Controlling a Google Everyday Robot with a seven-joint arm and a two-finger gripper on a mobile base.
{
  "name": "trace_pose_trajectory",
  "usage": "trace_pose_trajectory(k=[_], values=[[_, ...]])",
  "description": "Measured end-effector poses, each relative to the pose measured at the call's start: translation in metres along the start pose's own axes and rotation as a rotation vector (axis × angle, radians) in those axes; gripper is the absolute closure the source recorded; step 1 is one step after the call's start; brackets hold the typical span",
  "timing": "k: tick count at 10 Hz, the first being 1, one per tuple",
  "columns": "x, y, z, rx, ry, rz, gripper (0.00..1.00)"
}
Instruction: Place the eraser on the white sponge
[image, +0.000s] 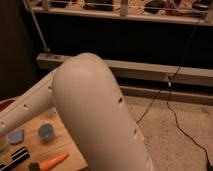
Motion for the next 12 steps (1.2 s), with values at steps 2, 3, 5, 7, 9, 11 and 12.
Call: trace_pose_trajectory(k=[2, 3, 5, 7, 9, 11, 12], values=[[-0.007, 0.007, 0.01, -0.031, 0.032, -0.017, 0.35], [-0.011, 0.008, 0.014, -0.039, 0.037, -0.017, 0.35], [-0.014, 0.004, 0.023, -0.051, 0.041, 0.003, 0.35], [-0.013, -0.001, 0.035, -0.066, 0.047, 0.025, 0.35], [-0.011, -0.005, 0.046, -0.082, 0.05, 0.041, 0.35], [-0.01, -0.006, 0.052, -0.094, 0.049, 0.046, 0.35], [-0.008, -0.005, 0.055, -0.1, 0.048, 0.047, 0.35]])
